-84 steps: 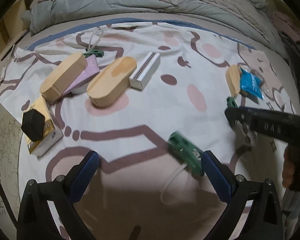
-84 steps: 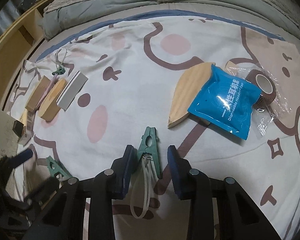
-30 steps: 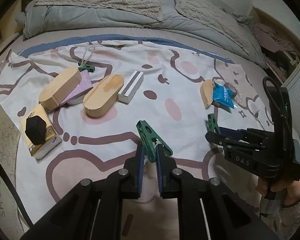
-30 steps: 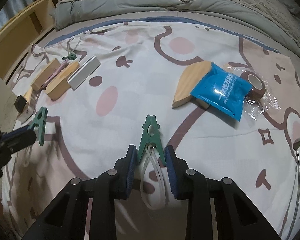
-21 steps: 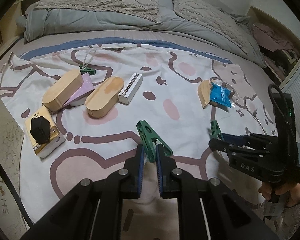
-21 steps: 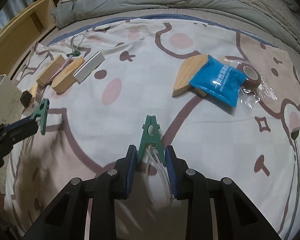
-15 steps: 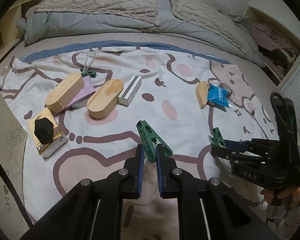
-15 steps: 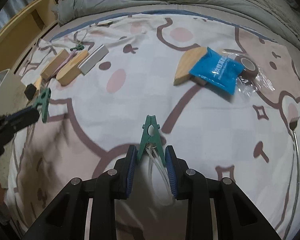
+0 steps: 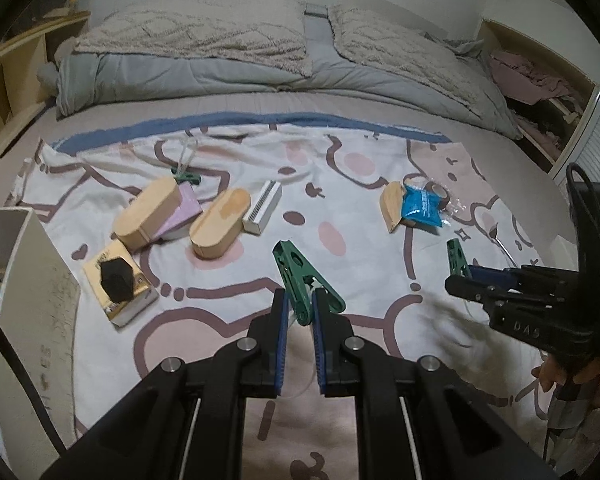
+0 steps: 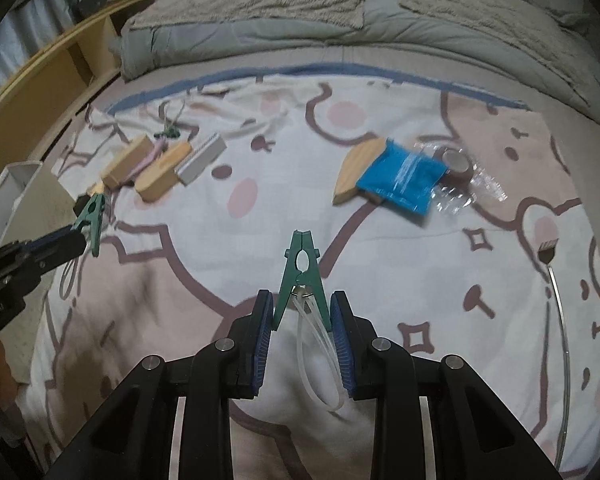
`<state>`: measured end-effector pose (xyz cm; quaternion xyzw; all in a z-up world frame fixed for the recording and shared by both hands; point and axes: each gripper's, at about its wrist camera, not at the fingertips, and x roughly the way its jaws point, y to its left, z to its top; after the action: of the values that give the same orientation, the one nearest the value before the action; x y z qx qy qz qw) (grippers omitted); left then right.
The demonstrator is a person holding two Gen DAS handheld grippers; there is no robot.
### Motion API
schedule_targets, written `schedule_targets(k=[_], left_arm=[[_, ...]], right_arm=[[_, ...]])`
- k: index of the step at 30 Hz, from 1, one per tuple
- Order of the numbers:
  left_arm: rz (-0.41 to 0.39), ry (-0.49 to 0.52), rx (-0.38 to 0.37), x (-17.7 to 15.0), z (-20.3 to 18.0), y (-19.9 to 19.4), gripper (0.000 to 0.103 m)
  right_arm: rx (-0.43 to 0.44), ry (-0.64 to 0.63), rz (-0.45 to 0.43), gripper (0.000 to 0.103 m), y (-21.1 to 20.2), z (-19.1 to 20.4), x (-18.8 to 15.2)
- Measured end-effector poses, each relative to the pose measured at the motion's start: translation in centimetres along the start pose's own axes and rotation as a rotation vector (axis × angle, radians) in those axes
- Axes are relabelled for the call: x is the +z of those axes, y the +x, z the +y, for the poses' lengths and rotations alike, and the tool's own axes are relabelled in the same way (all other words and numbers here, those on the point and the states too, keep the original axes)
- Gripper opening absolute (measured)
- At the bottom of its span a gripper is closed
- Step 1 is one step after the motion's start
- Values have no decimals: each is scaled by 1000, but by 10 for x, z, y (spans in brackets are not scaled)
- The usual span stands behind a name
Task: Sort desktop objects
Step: 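Carry both held green clothespins over to the SHOES box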
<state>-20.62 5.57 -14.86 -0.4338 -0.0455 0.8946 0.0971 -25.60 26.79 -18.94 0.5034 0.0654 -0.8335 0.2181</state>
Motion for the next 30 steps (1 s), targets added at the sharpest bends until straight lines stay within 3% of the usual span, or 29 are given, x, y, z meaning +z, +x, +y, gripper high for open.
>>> schedule_targets(k=[14, 30], left_arm=[[-107, -39, 18, 14, 21, -44, 12], [-247, -96, 47, 29, 56, -103, 12]], right_arm=[[-32, -49, -138, 30, -46, 26, 21], [3, -24, -280, 30, -91, 61, 43]])
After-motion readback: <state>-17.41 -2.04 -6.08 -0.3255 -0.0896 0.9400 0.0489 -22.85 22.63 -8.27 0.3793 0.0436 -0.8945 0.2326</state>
